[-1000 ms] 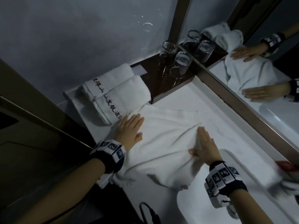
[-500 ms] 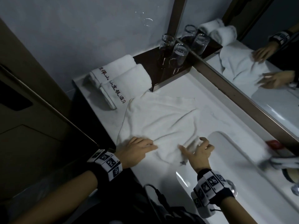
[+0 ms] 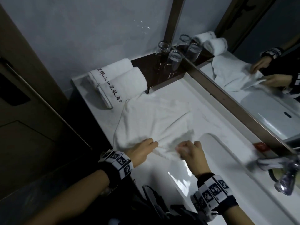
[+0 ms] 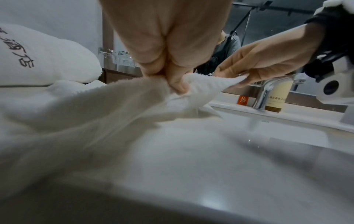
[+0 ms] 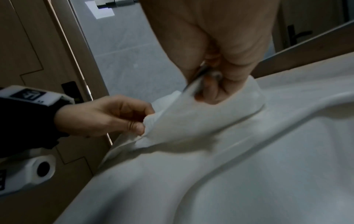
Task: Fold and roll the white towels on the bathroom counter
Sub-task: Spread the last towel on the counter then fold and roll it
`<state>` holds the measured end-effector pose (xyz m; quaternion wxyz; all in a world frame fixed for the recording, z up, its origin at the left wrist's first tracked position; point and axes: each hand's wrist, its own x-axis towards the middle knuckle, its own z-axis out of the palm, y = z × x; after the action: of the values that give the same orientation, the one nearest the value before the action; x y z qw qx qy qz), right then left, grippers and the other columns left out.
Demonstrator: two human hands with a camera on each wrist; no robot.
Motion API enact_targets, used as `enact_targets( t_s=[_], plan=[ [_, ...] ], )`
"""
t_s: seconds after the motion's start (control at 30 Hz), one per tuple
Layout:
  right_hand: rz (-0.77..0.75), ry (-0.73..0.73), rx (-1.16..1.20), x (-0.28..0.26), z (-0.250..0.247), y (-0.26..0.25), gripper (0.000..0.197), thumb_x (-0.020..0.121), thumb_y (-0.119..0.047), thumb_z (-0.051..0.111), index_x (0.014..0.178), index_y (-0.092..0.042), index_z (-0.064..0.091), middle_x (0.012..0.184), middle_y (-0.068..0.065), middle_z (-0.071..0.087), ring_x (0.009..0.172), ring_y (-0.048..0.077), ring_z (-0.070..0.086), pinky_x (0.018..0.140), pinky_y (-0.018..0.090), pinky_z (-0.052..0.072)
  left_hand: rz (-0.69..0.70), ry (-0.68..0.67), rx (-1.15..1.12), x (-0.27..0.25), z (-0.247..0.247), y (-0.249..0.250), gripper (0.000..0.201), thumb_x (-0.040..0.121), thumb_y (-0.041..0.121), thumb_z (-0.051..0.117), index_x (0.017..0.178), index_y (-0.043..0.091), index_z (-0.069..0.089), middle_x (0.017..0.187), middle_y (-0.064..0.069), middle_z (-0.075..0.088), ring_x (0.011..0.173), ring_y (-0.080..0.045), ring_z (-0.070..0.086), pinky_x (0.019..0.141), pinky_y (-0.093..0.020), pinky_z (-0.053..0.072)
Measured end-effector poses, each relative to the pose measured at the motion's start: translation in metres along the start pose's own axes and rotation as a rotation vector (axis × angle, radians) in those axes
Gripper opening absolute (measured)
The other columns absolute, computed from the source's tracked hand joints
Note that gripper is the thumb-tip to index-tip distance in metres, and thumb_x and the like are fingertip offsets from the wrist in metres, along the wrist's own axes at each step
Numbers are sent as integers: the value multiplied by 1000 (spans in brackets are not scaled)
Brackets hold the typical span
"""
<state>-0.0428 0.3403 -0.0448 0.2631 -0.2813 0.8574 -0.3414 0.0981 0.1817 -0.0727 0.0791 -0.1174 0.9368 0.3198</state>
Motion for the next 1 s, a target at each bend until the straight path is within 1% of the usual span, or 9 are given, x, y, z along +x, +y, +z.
enact_targets(
  t_s=[0.07, 0.17, 0.3, 0.47, 0.6, 0.67, 0.73, 0.9, 1.0],
  plan=[
    [40, -175, 2, -1, -2, -2, 38, 70, -34, 78, 97, -23, 54, 98, -10, 34, 72, 7, 58, 63, 7, 48, 18, 4, 70, 0, 1, -1, 41, 80, -10, 37, 116, 9, 43, 115, -9, 44, 109, -24, 45, 95, -32, 37],
    [99, -325, 100, 1, -4, -2, 25, 78, -8, 68, 96, -12, 51, 95, -1, 37, 76, 23, 54, 67, 22, 49, 49, -35, 178, -1, 3, -1, 40, 89, 29, 47, 124, 13, 37, 125, -5, 42, 115, -22, 41, 98, -29, 27],
    [-153, -242, -199, 1, -22, 10, 22, 80, -17, 71, 72, 3, 63, 83, -7, 37, 73, 11, 45, 67, 3, 34, -4, 36, 278, -6, 7, -4, 52, 78, -7, 45, 125, 13, 37, 123, -6, 43, 111, -24, 45, 93, -30, 34],
    [-425, -338, -244, -3, -50, 21, 28, 81, -38, 59, 82, -15, 75, 142, -30, 20, 136, -11, 5, 108, 6, 7, -13, 186, 389, -21, 6, -19, 76, 59, -11, 58, 127, 23, 49, 118, -6, 53, 106, -25, 52, 91, -28, 42],
    [-286, -524, -106, -2, -55, 34, 32, 88, -19, 56, 120, -24, 60, 138, -22, 41, 142, 2, 13, 119, 26, 3, -41, 42, 221, -44, -1, -54, 90, 72, -18, 40, 145, 29, 17, 155, -1, 15, 144, -17, 14, 114, -23, 10],
    [-169, -603, -188, -3, -48, 43, 39, 89, -20, 57, 127, -27, 51, 140, -15, 40, 142, 7, 16, 119, 30, 8, 22, -97, 202, -58, -6, -68, 92, 70, -22, 34, 146, 24, 8, 153, 3, -12, 142, -13, -14, 112, -14, -10],
    [-17, -604, -175, -3, -45, 49, 33, 86, -26, 62, 119, -24, 62, 135, -10, 51, 136, 3, 27, 111, 22, 21, 10, -155, 82, -72, -9, -75, 82, 78, -22, 33, 145, 19, 9, 150, 2, -16, 140, -12, -16, 109, -9, -13],
    [130, -519, 18, 4, -45, 42, 23, 71, -46, 65, 88, -33, 74, 81, -5, 72, 81, 8, 62, 76, 18, 40, -161, -232, -245, -90, -35, -73, 49, 89, -5, 45, 131, 20, 50, 141, 10, 36, 128, 2, 34, 104, -2, 17],
    [152, -461, 99, 15, -47, 41, 18, 74, -44, 65, 83, -32, 75, 69, -12, 71, 66, 2, 63, 66, 14, 44, -166, -233, -235, -89, -56, -70, 29, 84, 5, 50, 99, 18, 72, 92, 5, 74, 83, 4, 61, 79, -15, 42]
  ],
)
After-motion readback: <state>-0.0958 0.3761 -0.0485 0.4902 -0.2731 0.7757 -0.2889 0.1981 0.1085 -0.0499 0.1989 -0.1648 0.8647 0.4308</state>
